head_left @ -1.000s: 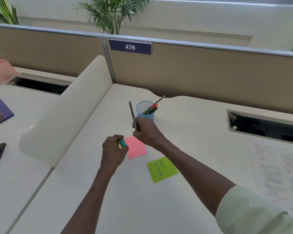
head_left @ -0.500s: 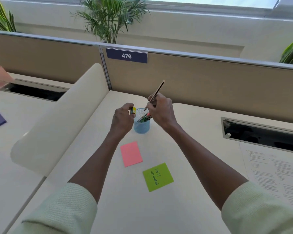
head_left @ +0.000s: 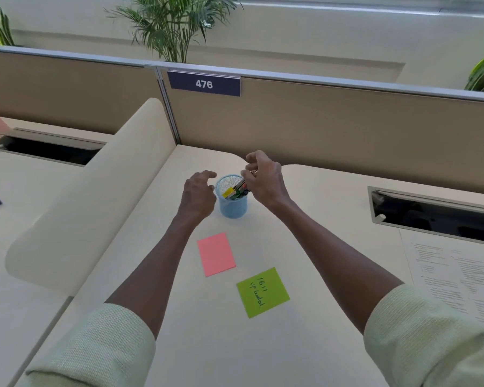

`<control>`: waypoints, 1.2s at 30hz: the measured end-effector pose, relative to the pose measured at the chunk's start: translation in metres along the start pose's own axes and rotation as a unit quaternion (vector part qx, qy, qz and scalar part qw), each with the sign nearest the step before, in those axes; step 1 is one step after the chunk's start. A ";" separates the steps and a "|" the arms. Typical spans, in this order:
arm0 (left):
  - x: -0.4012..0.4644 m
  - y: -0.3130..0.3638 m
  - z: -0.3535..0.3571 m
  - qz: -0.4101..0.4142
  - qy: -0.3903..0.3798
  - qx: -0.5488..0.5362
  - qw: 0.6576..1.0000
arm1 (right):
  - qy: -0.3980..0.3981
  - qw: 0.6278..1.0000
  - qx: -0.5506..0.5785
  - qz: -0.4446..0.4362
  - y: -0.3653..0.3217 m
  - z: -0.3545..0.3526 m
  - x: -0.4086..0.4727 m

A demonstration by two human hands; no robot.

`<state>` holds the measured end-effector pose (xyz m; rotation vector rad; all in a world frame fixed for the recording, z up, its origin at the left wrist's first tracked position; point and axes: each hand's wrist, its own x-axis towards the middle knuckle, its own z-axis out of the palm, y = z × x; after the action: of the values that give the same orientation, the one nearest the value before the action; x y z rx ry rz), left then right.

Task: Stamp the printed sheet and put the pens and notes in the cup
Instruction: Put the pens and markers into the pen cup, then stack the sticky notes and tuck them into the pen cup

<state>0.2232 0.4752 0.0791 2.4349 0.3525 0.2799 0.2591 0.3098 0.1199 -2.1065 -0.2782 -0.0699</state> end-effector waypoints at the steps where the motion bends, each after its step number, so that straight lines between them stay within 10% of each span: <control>1: -0.003 -0.002 0.000 -0.008 0.005 -0.008 1.000 | 0.004 1.000 0.002 -0.002 0.000 -0.001 -0.001; 17: -0.113 -0.055 0.040 -0.098 -0.094 0.062 0.989 | 0.121 0.990 -0.047 -0.048 0.037 -0.017 -0.069; 22: -0.136 -0.055 0.049 -0.128 -0.094 0.103 0.982 | -0.073 0.991 -0.112 -0.022 0.073 -0.011 -0.110; 28: -0.154 -0.052 0.047 -0.145 -0.090 0.111 0.979 | -0.334 0.904 -0.266 -0.029 0.092 -0.004 -0.149; 36: -0.194 -0.051 0.040 -0.144 -0.048 0.078 0.985 | -0.326 0.860 -0.390 -0.034 0.103 -0.005 -0.179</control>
<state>0.0428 0.4284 -0.0059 2.4965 0.6973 0.0080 0.1088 0.2236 0.0071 -2.8758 -0.8426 0.6021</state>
